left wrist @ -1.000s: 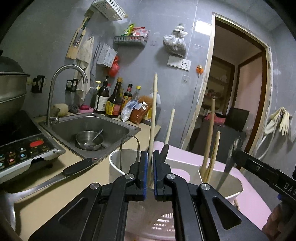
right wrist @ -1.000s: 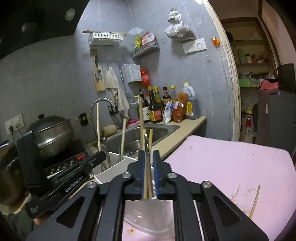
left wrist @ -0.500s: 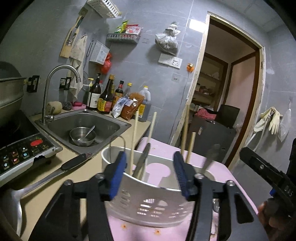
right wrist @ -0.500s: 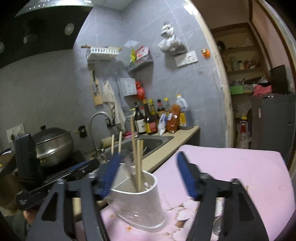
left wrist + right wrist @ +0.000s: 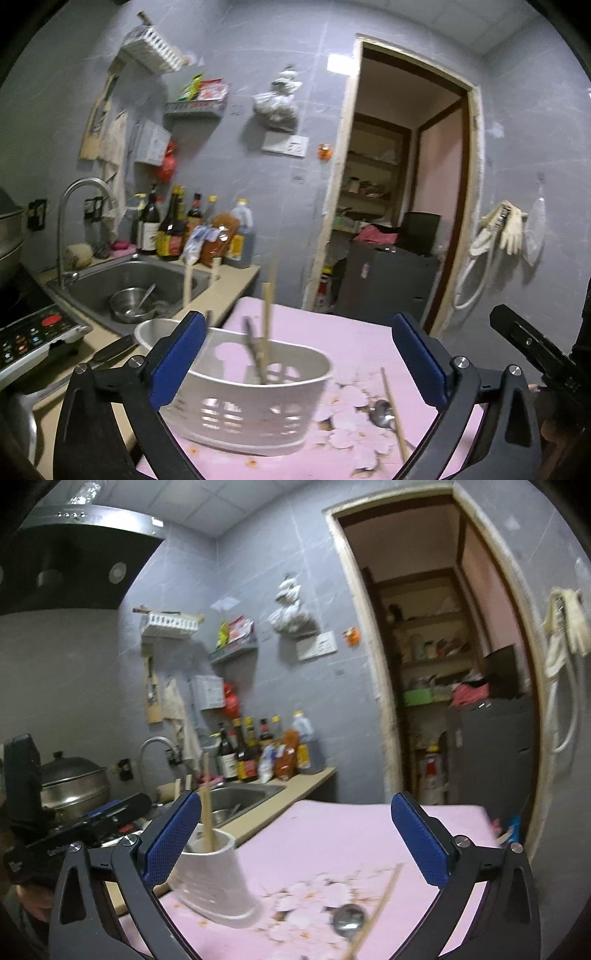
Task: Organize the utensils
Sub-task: 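Move both tools back to the silver spoon and last chopstick on the cloth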
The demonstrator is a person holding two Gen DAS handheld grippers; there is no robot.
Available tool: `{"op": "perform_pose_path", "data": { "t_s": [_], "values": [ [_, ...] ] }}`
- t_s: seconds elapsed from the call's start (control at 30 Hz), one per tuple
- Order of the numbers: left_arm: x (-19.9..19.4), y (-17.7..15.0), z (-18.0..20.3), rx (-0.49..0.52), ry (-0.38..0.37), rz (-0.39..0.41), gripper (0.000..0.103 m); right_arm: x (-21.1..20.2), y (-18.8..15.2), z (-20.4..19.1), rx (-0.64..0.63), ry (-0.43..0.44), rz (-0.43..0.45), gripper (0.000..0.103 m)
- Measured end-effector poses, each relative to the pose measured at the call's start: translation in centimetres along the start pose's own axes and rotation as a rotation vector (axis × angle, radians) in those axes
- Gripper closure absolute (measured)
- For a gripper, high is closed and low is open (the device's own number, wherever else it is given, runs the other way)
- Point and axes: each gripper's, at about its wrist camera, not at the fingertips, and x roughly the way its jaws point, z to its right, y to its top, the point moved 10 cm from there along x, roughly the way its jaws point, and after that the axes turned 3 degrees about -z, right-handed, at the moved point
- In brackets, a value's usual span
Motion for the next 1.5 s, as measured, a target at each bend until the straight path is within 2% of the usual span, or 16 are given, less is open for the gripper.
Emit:
{"op": "perform_pose_path", "data": {
  "t_s": [0.27,0.43,0.6,0.77,0.93,1.03,1.1,1.17,1.33,1.37,1.43,1.5],
  "values": [
    [0.0,-1.2,5.4,0.094,-0.075,0.009,0.003,-5.5,0.6,4.3,-0.034,-0.151,0.062,0.000],
    [0.1,-2.6,7.9,0.116,-0.114,0.016,0.003,-7.8,0.6,6.6,-0.036,-0.223,0.091,0.000],
    [1.3,-4.3,9.7,0.146,-0.124,-0.041,0.003,-8.0,-0.5,8.4,-0.025,-0.249,0.060,0.000],
    [3.1,-6.8,10.2,0.149,-0.118,-0.152,0.003,-6.8,-2.5,9.8,-0.026,-0.244,-0.029,0.000],
    [4.8,-9.4,10.0,0.128,-0.106,-0.271,0.003,-4.5,-5.1,11.3,0.025,-0.222,-0.167,0.000],
    [5.8,-10.7,10.0,0.149,-0.085,-0.331,0.003,-3.0,-6.6,11.7,0.040,-0.203,-0.253,0.001],
    [6.3,-11.5,10.1,0.172,-0.079,-0.360,0.003,-2.0,-7.5,12.0,0.037,-0.191,-0.311,0.006],
    [6.8,-12.3,10.1,0.179,-0.082,-0.386,0.003,-1.2,-8.5,12.0,0.033,-0.172,-0.365,0.008],
    [8.4,-13.7,9.8,0.167,-0.086,-0.449,0.004,0.7,-10.7,12.1,0.019,-0.136,-0.468,0.028],
    [8.7,-14.0,9.8,0.166,-0.088,-0.460,0.006,1.0,-11.1,12.1,0.027,-0.125,-0.488,0.033],
    [9.3,-14.3,9.9,0.168,-0.088,-0.487,0.014,1.7,-11.9,12.5,0.052,-0.107,-0.523,0.036],
    [10.1,-14.6,9.9,0.177,-0.090,-0.519,0.029,2.5,-12.4,12.8,0.072,-0.090,-0.548,0.039]
  ]
}}
